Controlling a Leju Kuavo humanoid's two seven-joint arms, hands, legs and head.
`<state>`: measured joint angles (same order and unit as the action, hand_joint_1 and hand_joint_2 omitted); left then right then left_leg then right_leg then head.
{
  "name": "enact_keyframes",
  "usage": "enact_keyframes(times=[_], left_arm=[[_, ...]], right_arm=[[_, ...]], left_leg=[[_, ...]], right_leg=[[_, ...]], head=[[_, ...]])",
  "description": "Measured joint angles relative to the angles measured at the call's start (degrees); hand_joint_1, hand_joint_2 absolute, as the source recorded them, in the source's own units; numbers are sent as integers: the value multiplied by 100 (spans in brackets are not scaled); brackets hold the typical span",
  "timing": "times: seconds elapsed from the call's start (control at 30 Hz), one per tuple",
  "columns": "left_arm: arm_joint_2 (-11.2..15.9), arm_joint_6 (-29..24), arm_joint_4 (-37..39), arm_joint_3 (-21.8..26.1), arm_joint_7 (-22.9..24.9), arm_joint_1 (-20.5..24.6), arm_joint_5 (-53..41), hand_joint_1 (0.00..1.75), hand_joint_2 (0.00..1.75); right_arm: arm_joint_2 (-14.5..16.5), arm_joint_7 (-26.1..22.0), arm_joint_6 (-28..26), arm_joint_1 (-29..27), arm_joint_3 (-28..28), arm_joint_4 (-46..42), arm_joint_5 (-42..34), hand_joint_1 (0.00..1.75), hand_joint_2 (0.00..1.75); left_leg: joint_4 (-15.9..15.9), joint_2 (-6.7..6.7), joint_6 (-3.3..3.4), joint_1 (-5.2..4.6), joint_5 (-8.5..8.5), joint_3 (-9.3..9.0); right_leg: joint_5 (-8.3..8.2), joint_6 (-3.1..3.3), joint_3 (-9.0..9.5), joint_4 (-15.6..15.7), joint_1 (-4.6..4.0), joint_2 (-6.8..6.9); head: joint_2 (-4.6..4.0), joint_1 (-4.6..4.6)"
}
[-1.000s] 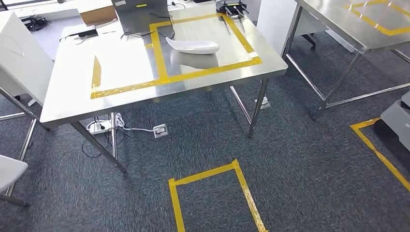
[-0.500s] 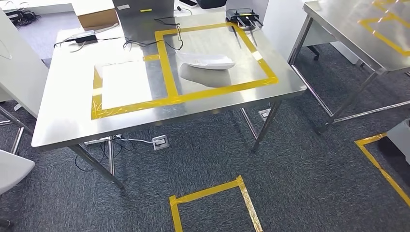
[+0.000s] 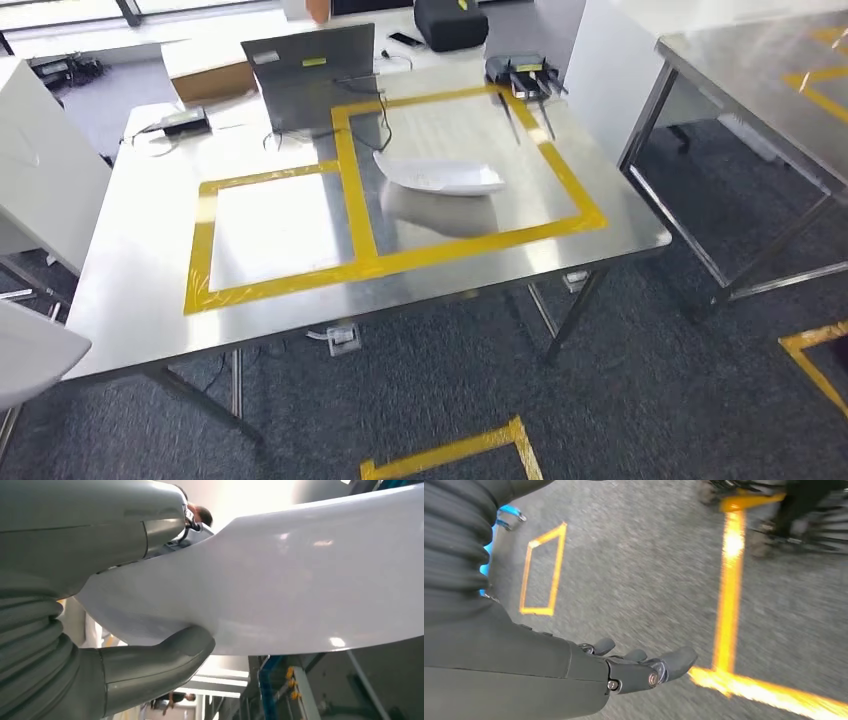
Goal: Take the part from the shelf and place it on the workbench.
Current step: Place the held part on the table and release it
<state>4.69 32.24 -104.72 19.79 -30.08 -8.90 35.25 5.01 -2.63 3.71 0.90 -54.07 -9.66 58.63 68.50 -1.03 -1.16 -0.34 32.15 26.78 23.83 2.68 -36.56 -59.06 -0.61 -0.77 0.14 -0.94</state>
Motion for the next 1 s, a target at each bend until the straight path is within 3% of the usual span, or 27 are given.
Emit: enact_keyframes(times=[0.03, 0.1, 0.13, 0.17, 0.2, 0.23, 0.3, 0.33, 0.37, 0.43, 0.5, 0.53, 0.6, 0.63, 0.67, 0.7, 0.77, 0.8, 0.87, 1.0], left_arm=[[17, -9, 51, -34, 39, 29, 1, 175, 175], [66, -67, 180, -103, 114, 97, -31, 175, 175], [109, -134, 273, -145, 168, 150, -96, 175, 175], [165, -238, 385, -189, 238, 219, -203, 175, 175], [248, -386, 528, -243, 330, 310, -367, 175, 175], [346, -563, 718, -305, 421, 421, -570, 175, 175], [572, -1056, 1223, -436, 477, 721, -1133, 175, 175], [691, -1395, 1536, -510, 431, 933, -1544, 175, 175], [817, -1813, 1889, -585, 341, 1190, -2042, 175, 175], [1057, -2815, 2718, -778, 136, 1861, -3223, 175, 175], [1229, -3750, 3693, -1054, -20, 2720, -4277, 175, 175], [1278, -4136, 4222, -1234, -41, 3181, -4724, 175, 175], [1308, -4698, 5248, -1630, 29, 4031, -5424, 175, 175], [1289, -4916, 5738, -1845, 112, 4400, -5731, 175, 175], [1256, -5083, 6156, -2047, 215, 4728, -5981, 175, 175], [1204, -5213, 6506, -2238, 331, 5015, -6196, 175, 175], [1044, -5379, 7092, -2600, 552, 5510, -6537, 175, 175], [945, -5418, 7328, -2758, 633, 5723, -6649, 175, 175], [737, -5440, 7686, -3006, 704, 6053, -6759, 175, 175], [340, -5465, 8121, -3349, 576, 6389, -6871, 175, 175]], right_arm=[[-3, 1, -3, 10, 0, 0, 2, 0, 175], [-5, -8, -11, 22, 0, 0, -1, 0, 175], [-5, -25, -13, 21, 0, 0, -11, 0, 175], [-5, -52, -13, 16, -1, 1, -23, 0, 175], [-5, -86, -11, 10, -1, 2, -36, 0, 175], [-5, -118, -10, 4, -2, 3, -46, 0, 175], [-5, -177, -5, -1, -2, 8, -46, 0, 175], [-5, -199, -2, 2, -2, 9, -37, 0, 175], [-5, -222, 1, 7, -2, 11, -22, 0, 175], [-10, -238, 4, 26, -2, 11, 17, 0, 175], [-20, -222, -2, 54, -2, 11, 57, 0, 175], [-25, -203, -8, 71, -2, 11, 79, 0, 175], [-24, -148, -19, 103, -1, 11, 109, 0, 175], [-23, -121, -24, 110, -1, 11, 122, 0, 175], [-23, -98, -30, 113, 0, 11, 131, 0, 175], [-22, -74, -37, 113, 0, 11, 139, 0, 175], [-28, -42, -63, 111, 0, 11, 152, 0, 175], [-32, -31, -76, 113, 0, 11, 159, 0, 175], [-38, -32, -96, 124, 0, 11, 182, 0, 175], [-36, 4, -89, 136, 5, 11, 275, 0, 175]], left_leg=[[344, 28, -26, 14, 59, 278], [674, 49, -82, 43, 563, 738], [663, 57, -96, 54, 877, 897], [547, 63, -108, 63, 1084, 1007], [344, 68, -113, 70, 1076, 1075], [66, 73, -116, 78, 832, 1116], [-518, 83, -104, 89, -156, 1183], [-680, 88, -78, 88, -565, 1201], [-753, 89, -41, 85, -803, 1220], [-739, 75, 40, 98, -868, 1199], [-763, 56, 106, 124, -850, 1185], [-769, 49, 133, 127, -837, 1181], [-768, 35, 172, 120, -804, 1174], [-767, 31, 183, 114, -787, 1163], [-766, 28, 188, 107, -766, 1142], [-765, 29, 189, 98, -743, 1110], [-767, 33, 185, 80, -695, 1038], [-767, 33, 175, 68, -676, 1017], [-780, 37, 152, 50, -659, 1004], [-820, 65, 156, 32, -656, 971]], right_leg=[[68, 19, 90, 14, 11, 4], [210, 30, 271, 30, 32, -5], [290, 25, 374, 34, 41, -9], [374, 19, 481, 35, 52, -13], [458, 10, 587, 33, 63, -15], [542, -4, 679, 31, 72, -16], [697, -52, 776, -13, 70, -31], [768, -90, 779, -40, 62, -39], [826, -127, 781, -64, 53, -45], [913, -200, 791, -80, 42, -38], [1051, -266, 691, -315, 45, -19], [1174, -295, 527, -599, 54, -9], [1409, -326, 24, -1338, 61, 4], [1425, -329, -197, -1592, 62, 7], [1322, -321, -329, -1655, 60, 9], [1104, -300, -345, -1491, 54, 12], [555, -211, -137, -748, 19, 37], [373, -169, -26, -409, -3, 59], [265, -141, 81, -98, -27, 89], [242, -204, 119, -42, -9, 58]], head=[[-1, -12], [1, -26], [1, -33], [1, -35], [1, -39], [1, -39], [1, -48], [1, -49], [1, -48], [1, -40], [1, -29], [1, -21], [1, -11], [1, -10], [1, -10], [1, -9], [1, -11], [1, -11], [1, -11], [1, -10]])
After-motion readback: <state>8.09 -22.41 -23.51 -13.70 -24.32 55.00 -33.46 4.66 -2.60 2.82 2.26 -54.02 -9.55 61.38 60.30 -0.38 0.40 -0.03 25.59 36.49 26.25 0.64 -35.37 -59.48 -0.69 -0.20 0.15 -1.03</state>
